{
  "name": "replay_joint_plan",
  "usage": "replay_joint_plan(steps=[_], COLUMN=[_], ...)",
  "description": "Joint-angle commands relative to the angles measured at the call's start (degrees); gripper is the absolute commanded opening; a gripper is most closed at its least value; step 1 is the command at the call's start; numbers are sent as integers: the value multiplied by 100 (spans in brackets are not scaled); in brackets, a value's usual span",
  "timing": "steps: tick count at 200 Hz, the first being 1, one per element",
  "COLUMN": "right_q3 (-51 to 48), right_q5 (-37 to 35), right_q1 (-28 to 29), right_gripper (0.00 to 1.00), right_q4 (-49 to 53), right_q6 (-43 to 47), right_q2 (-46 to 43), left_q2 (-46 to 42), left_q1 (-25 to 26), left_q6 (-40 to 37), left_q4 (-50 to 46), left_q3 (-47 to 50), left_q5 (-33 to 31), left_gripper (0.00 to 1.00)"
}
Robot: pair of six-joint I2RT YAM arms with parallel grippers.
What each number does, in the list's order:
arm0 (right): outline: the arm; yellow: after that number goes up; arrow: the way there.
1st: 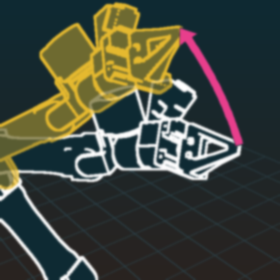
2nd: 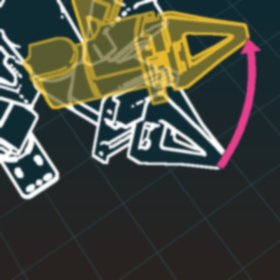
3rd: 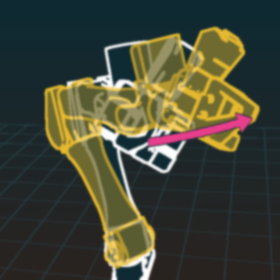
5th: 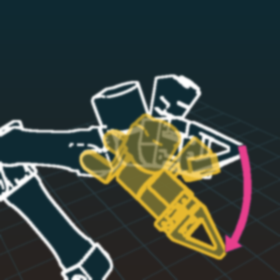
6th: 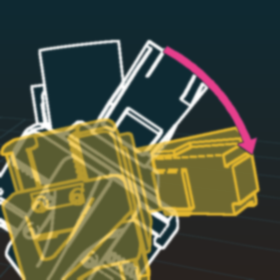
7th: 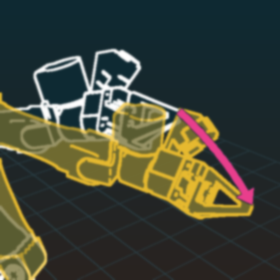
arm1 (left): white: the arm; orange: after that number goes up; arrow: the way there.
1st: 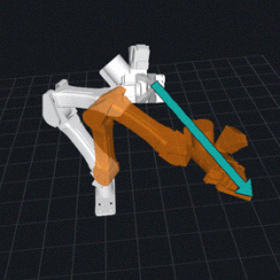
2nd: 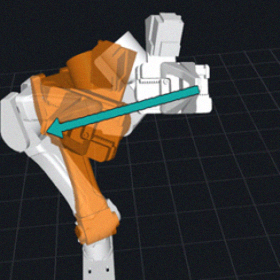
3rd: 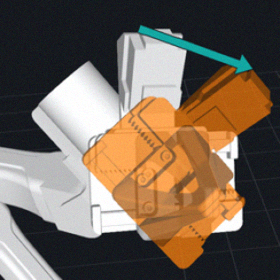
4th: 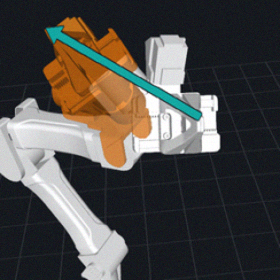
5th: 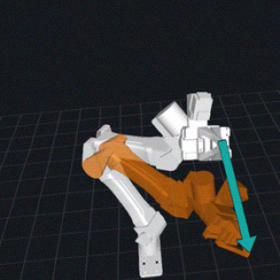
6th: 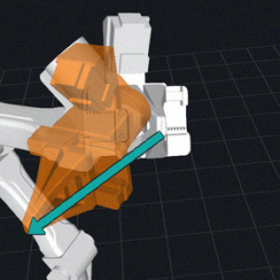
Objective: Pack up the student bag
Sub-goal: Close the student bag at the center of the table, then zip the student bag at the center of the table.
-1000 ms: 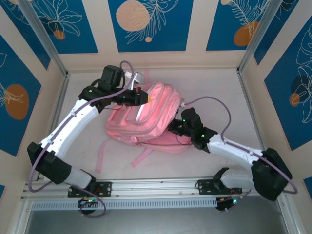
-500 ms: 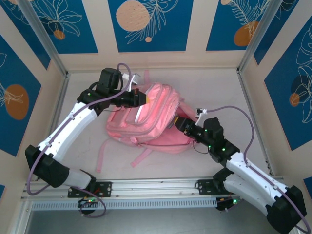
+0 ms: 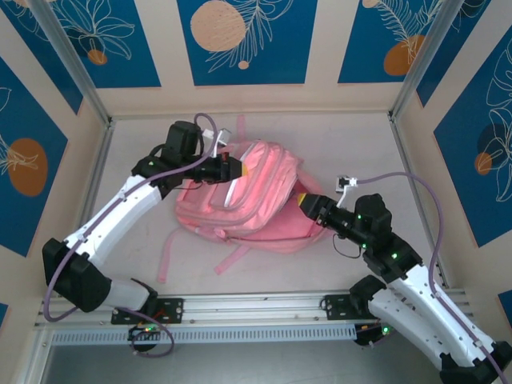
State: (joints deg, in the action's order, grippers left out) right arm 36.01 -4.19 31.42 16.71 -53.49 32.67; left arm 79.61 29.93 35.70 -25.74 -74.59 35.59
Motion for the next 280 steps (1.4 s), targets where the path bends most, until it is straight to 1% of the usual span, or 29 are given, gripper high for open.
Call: replay_joint_plan(steps=[1,15,26,32,40,46,57,72,82,100,123,137,156,174,184,195,218,240,253,265,271,280], right_q3=[105,123,53,5,-56,-96,-175,-332,-488,-802,-973,-980,-843,-649,-491,-177,488,1023,1175,1111,1022,838], right_q5=[-841,-1560,-2214,-2414,-2510,-2496,-2425,-2164,-1936,-1536,-1032,-802,-668,-448,-180,-60,-170,-486,-790,-1058,-1133,-1142], right_q1=[-90,-114,-135,-179,-261,-316,-385,-460,-502,-528,-582,-592,-660,-793,-889,-974,-1073,-1120,-1062,-970,-917,-860], right_gripper=[48,48,48,48,47,45,44,40,34,26,18,14,11,10,9,8,8,10,13,16,16,17], right_q4=[1394,2131,2753,2988,3227,3321,3412,3289,3100,2647,1997,1498,1032,602,312,313,413,793,1116,1268,1276,1241], right_q6=[-7,-353,-959,-1224,-1448,-1541,-1650,-1682,-1682,-1789,-1798,-1626,-1375,-1083,-868,-725,-371,-242,-332,-461,-515,-600], right_q2=[-61,-60,-58,-56,-13,45,207,505,697,1121,1784,2060,2398,2802,3088,3452,4067,4364,4331,4139,3999,3766], left_q2=[231,443,609,693,768,805,810,798,803,817,991,1081,1011,739,554,311,-219,-734,-1110,-1579,-1847,-2299], left_q1=[244,482,654,729,821,873,928,951,951,953,946,951,952,952,943,929,885,828,789,777,769,775], left_q6=[209,209,209,209,214,243,351,479,490,508,525,495,387,315,275,249,293,556,815,1159,1403,1981], left_q4=[453,506,510,496,484,520,689,846,851,849,860,829,715,584,480,385,139,-429,-664,-777,-812,-814], left_q3=[170,190,207,216,253,319,493,693,771,847,749,643,559,560,578,643,839,1069,1326,1674,1897,2272], left_q5=[-34,-123,-274,-362,-515,-628,-742,-906,-1056,-1336,-1305,-1186,-1130,-1209,-1262,-1332,-1632,-2413,-2797,-3178,-3361,-3583], left_gripper=[0,0,0,0,0,0,0,0,0,0,0,15,36,48,52,55,56,55,53,52,51,50])
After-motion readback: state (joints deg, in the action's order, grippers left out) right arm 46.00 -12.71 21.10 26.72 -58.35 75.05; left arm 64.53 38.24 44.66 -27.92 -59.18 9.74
